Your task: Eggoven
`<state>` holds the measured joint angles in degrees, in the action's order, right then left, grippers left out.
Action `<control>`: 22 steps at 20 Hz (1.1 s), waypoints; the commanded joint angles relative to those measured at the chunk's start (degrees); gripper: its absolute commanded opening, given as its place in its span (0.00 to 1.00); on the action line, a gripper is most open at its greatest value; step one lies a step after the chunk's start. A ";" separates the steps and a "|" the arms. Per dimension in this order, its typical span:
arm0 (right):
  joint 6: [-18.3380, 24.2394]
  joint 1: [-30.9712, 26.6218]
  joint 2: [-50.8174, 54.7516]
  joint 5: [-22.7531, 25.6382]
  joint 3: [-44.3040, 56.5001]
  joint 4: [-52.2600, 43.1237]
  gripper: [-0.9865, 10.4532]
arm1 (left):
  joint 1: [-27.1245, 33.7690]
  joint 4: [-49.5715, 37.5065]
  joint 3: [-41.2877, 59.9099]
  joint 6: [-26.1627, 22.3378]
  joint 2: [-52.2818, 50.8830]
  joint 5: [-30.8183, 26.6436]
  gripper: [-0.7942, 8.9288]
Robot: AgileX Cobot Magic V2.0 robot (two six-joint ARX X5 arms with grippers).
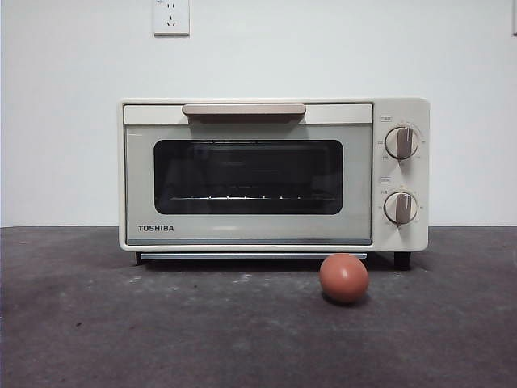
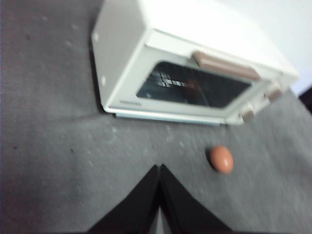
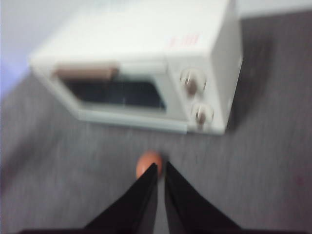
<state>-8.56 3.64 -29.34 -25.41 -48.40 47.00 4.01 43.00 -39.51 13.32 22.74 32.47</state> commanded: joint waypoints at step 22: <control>0.94 10.14 -12.90 -0.26 -5.70 9.05 0.39 | -5.49 12.59 -6.34 -10.32 4.17 0.59 0.09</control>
<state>-5.58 13.52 -41.74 -25.50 -53.12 56.64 -1.39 55.96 -44.86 3.90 26.63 32.93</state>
